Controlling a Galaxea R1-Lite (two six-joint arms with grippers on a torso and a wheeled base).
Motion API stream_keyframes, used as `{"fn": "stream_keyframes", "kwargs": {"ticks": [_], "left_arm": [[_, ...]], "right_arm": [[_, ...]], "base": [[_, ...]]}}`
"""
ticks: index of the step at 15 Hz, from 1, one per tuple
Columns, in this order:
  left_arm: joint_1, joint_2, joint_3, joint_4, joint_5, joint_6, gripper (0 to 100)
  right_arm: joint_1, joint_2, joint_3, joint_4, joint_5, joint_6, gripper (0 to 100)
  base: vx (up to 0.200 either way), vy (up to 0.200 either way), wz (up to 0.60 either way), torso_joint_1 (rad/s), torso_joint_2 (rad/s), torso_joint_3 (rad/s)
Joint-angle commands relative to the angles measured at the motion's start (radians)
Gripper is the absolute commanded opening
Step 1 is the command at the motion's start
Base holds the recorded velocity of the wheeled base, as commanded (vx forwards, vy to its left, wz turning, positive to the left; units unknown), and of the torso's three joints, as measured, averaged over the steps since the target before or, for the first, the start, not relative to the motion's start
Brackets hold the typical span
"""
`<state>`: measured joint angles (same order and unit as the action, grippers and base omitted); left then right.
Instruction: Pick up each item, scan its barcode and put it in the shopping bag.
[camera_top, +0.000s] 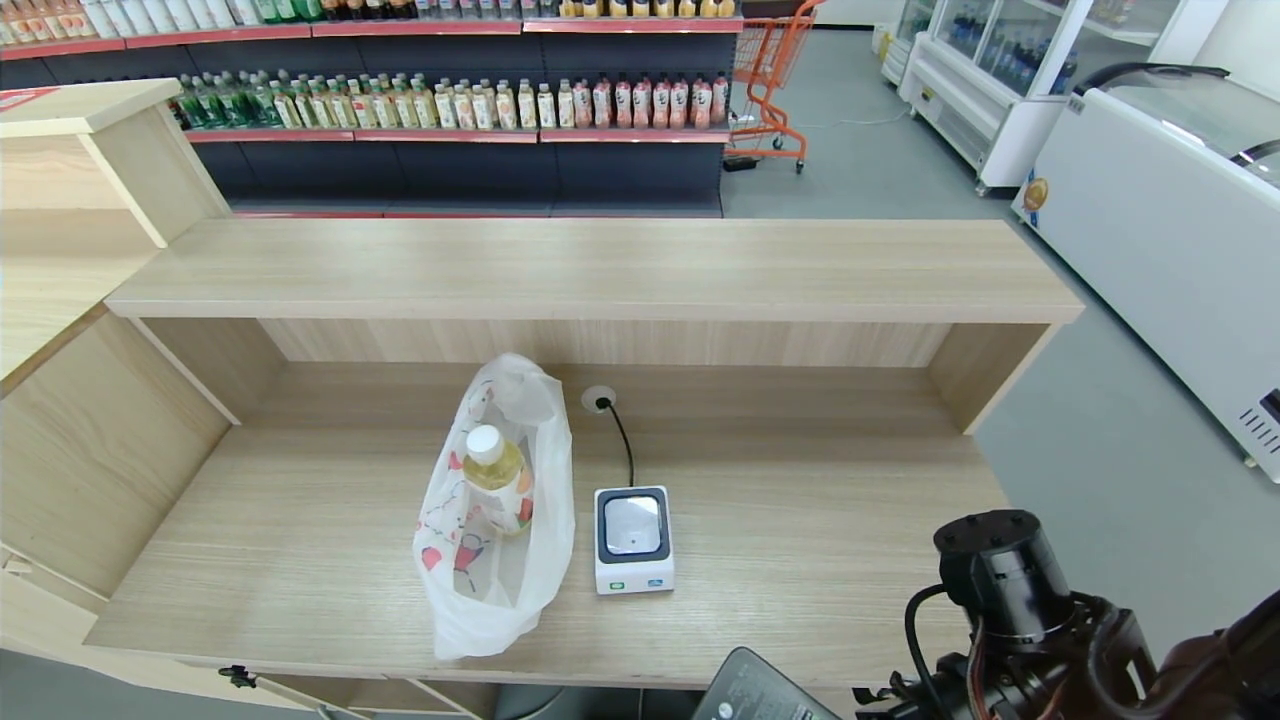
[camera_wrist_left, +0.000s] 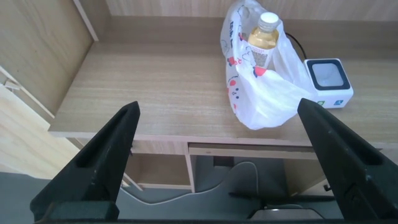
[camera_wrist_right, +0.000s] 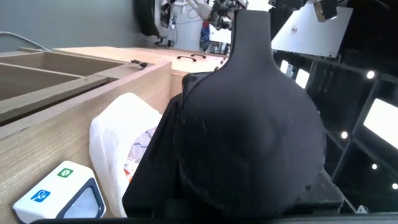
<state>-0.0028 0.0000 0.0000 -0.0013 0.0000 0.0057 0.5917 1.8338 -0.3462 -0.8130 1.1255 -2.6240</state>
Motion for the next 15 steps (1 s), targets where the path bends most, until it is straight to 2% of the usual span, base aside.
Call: {"fn": "stream_keyframes", "kwargs": {"ticks": [1,13,14,15], "left_arm": [[0.000,0.000,0.000,0.000,0.000,0.000,100],[0.000,0.000,0.000,0.000,0.000,0.000,100],[0.001,0.000,0.000,0.000,0.000,0.000,100],[0.001,0.000,0.000,0.000,0.000,0.000,100]], "right_arm": [[0.002,0.004,-0.001,0.000,0.000,-0.001,0],[0.007,-0.007,-0.004,0.000,0.014,0.001,0],[0.008,-0.016,-0.010,0.003,0.014,0.021,0],[0.022,-0.054,-0.040,0.008,0.014,0.127,0]], "base": [[0.000,0.000,0.00,0.000,0.00,0.000],[0.000,0.000,0.00,0.000,0.00,0.000],[0.000,0.000,0.00,0.000,0.00,0.000],[0.000,0.000,0.00,0.000,0.00,0.000]]}}
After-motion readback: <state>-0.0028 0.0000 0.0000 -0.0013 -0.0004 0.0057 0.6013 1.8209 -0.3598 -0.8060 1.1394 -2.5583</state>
